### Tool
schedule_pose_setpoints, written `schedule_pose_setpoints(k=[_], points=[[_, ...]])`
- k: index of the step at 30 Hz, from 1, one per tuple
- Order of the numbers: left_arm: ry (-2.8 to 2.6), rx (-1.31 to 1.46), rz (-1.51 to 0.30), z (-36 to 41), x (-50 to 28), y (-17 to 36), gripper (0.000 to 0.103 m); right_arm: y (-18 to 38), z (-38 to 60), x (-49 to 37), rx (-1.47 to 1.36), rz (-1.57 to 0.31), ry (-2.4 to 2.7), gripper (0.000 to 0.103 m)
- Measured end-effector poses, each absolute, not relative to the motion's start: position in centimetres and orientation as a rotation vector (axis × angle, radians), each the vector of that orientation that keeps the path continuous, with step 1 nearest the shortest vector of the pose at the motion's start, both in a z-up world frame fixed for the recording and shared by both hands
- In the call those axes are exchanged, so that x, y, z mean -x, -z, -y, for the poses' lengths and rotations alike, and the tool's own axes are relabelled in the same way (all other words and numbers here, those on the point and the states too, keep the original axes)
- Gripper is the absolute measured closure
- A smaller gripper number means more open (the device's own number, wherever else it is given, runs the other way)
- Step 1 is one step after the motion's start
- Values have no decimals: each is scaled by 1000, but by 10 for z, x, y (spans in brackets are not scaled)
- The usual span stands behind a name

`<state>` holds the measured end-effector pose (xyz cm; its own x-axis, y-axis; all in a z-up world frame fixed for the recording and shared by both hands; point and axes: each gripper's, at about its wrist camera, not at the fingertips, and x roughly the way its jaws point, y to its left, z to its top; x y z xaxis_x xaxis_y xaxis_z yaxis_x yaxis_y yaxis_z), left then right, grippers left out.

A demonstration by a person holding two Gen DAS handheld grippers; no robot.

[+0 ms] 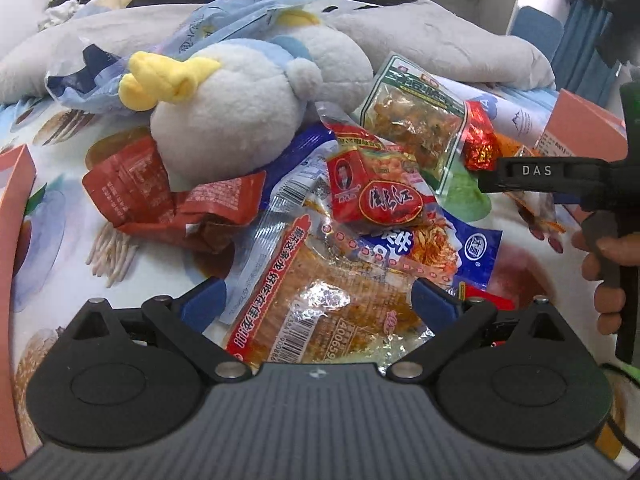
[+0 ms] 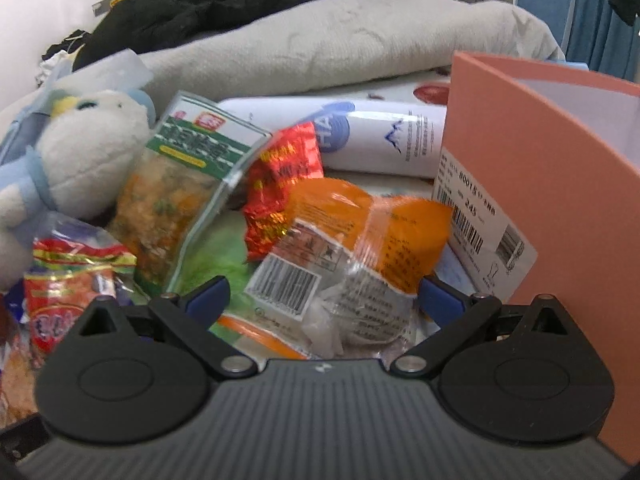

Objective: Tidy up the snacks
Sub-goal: 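Reach the right tool to the orange candy bag while the left tool lowers onto a meat packet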

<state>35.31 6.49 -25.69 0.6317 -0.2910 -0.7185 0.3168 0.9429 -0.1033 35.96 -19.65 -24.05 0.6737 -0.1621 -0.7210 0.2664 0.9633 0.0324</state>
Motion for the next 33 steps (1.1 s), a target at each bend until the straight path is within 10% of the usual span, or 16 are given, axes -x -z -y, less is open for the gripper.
schedule_pose_setpoints(k=[13,33], points=[[330,-17,-830,-66,-337,250,42,233,195,-349,-90,-794,160,15],[242,135,-880,-55,-263,237,61,201,188,-254,-3,-864,-19,21]])
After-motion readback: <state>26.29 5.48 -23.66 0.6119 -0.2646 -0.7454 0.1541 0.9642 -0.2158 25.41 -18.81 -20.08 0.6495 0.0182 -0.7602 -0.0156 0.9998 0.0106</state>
